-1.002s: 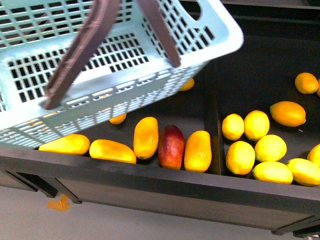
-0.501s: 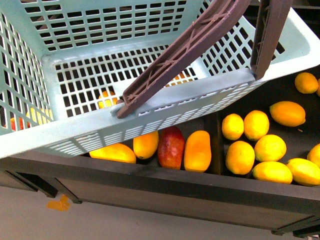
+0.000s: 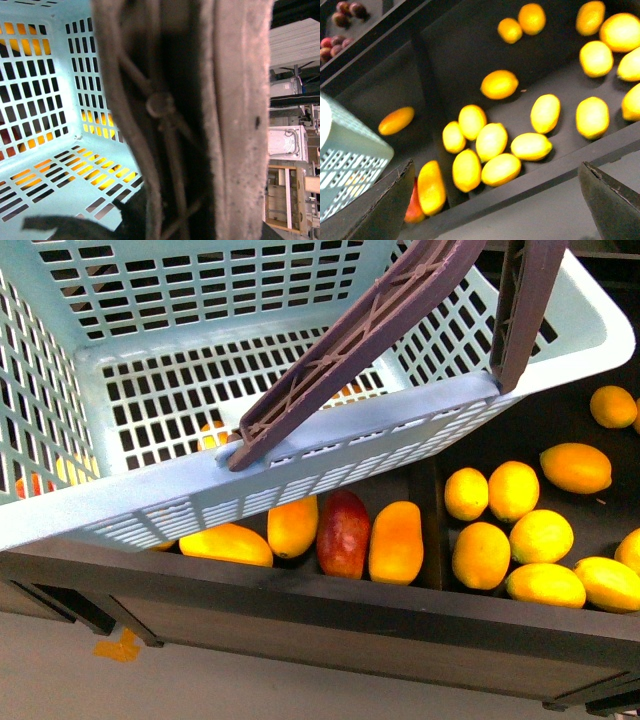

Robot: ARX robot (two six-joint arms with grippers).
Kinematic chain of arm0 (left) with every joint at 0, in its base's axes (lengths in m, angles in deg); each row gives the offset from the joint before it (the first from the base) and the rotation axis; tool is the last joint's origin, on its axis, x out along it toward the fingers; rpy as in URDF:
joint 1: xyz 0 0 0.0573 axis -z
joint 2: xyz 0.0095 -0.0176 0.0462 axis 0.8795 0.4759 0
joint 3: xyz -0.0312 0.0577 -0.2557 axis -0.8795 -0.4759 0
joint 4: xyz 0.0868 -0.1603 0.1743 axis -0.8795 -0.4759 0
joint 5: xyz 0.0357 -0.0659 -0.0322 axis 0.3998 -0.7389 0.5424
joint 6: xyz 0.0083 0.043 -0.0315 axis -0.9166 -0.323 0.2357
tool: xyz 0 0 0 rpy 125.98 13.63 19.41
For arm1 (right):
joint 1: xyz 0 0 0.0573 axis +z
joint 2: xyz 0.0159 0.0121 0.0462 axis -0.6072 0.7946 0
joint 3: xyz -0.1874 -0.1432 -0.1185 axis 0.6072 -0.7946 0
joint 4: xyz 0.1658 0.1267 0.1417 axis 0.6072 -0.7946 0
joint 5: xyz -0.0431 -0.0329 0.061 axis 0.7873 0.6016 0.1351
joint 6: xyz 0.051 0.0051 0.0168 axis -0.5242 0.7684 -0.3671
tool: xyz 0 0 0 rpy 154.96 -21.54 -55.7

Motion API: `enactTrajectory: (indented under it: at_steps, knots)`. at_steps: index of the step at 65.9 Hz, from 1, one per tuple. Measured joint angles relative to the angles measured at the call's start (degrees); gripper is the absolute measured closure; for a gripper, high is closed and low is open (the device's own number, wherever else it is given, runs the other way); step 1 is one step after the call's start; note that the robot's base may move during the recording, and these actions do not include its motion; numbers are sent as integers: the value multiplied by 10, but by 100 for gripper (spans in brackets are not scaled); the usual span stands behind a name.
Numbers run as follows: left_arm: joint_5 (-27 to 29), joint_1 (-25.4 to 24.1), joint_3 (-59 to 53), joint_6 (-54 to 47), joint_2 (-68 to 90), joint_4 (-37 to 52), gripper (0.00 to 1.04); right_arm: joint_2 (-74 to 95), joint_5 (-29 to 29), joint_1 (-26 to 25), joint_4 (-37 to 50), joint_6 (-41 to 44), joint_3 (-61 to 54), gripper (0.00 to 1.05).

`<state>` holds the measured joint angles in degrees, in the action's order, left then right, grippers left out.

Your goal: Pick lemon and mango into basket

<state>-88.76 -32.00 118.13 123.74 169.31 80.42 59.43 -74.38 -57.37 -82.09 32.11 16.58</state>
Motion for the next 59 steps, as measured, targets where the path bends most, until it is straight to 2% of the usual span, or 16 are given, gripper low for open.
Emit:
enactTrajectory:
  at_steps: [11,19,23,31,39,51,59]
  knots:
    - [4,0,0,0,0,0,91,236,-15,-36,178,64,25,9]
    - [3,0,0,0,0,0,91,448,-5,-30,295,93,87,9]
    - [2,0,0,0,0,0,91,553,7,-19,327,93,135,9]
    - [1,0,0,0,0,0,91,729,27,17,339,101,237,9]
    - [1,0,0,0,0,0,91,864,49,68,308,150,348,9]
    - [1,0,0,0,0,0,91,974,52,131,243,187,478,9]
    - [2,0,0,0,0,0,91,1029,55,154,212,187,551,9]
